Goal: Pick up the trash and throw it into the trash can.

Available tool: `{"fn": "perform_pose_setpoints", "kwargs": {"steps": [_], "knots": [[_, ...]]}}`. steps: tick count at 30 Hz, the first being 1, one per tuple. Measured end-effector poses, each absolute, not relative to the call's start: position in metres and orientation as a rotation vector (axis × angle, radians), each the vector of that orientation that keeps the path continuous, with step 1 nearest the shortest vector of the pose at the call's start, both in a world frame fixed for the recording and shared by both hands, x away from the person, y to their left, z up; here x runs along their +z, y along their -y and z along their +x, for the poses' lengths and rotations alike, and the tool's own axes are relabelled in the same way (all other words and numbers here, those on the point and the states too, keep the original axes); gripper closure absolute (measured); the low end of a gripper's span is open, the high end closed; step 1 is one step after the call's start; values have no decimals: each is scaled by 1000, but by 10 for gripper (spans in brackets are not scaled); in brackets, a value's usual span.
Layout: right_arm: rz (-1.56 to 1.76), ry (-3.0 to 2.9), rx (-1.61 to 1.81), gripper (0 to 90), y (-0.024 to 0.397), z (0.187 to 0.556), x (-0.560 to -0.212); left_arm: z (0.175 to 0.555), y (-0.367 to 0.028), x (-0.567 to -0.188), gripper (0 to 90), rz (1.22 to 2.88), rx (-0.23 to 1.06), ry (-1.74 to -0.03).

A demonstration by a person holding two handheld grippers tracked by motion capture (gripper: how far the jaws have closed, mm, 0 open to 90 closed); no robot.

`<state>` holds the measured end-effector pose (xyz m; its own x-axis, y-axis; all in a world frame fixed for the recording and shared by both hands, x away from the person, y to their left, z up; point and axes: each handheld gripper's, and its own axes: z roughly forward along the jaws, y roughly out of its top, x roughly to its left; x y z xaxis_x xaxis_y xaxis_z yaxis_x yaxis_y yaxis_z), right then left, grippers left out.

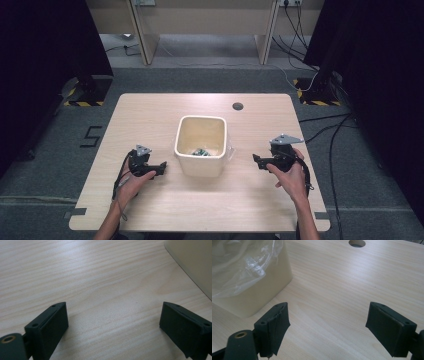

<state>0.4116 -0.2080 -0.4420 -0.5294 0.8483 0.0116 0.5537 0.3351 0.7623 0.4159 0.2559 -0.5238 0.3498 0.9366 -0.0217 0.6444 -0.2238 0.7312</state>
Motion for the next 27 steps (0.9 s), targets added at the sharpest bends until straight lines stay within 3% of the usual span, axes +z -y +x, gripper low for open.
{"fn": "perform_pose_setpoints", "kwargs": {"steps": [27], "knots": [[1267,-2273,931,177,213,393,-481,416,-256,-524,74,1961,573,-1374]]}}
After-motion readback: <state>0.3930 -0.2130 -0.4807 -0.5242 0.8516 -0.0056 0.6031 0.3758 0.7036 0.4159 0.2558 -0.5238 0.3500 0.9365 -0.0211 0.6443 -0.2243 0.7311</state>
